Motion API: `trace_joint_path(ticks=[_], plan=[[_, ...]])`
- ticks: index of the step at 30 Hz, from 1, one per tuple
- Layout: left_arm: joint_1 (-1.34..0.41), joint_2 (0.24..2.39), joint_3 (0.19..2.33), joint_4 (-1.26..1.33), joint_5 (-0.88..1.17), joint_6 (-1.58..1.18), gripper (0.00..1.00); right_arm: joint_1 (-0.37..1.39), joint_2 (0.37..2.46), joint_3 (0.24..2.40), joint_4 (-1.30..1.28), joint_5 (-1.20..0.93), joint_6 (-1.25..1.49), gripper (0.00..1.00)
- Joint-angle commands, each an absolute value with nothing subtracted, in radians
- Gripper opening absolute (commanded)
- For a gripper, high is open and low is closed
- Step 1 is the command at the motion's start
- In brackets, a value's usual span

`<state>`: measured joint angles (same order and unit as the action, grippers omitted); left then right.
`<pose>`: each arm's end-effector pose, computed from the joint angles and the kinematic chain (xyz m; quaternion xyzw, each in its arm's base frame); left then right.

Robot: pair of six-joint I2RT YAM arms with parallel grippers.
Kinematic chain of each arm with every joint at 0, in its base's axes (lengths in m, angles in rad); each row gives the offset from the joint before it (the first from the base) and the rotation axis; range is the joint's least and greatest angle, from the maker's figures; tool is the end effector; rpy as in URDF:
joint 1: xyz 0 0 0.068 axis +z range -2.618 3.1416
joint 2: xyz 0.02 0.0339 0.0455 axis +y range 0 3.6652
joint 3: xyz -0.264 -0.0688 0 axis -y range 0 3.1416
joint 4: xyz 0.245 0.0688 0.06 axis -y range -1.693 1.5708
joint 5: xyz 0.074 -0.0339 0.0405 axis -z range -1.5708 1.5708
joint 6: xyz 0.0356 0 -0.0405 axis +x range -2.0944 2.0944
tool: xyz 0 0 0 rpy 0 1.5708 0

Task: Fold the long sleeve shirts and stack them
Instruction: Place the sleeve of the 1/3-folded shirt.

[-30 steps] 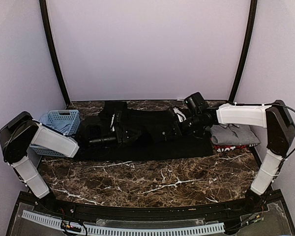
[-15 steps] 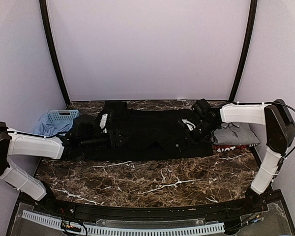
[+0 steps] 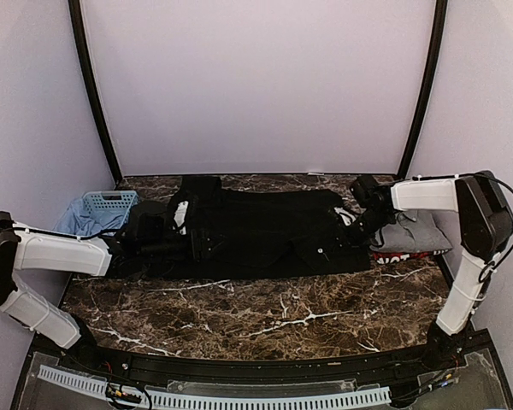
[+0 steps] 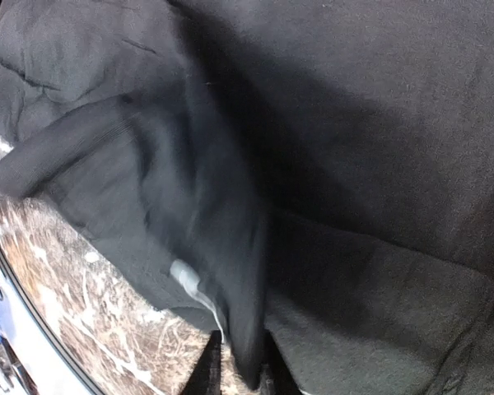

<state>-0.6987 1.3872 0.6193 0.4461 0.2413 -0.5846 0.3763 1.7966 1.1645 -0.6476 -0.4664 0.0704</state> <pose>0.2187 -0.1948 0.2117 0.1162 0.8000 -0.4256 0.4066 0.3127 0.1408 0.1731 -0.1798 0.9463 0.2542 0.0870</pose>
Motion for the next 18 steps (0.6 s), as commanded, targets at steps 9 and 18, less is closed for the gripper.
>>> trace_joint_path(ticks=[9,18], plan=[[-0.703,1.399,0.646,0.431,0.24,-0.571,0.59,0.318,1.815,1.13,-0.451,-0.51,0.206,0.31],[-0.703,1.395,0.639,0.442,0.247,-0.579,0.59,0.321,1.697,0.923,-0.225,-0.455,0.403,0.47]])
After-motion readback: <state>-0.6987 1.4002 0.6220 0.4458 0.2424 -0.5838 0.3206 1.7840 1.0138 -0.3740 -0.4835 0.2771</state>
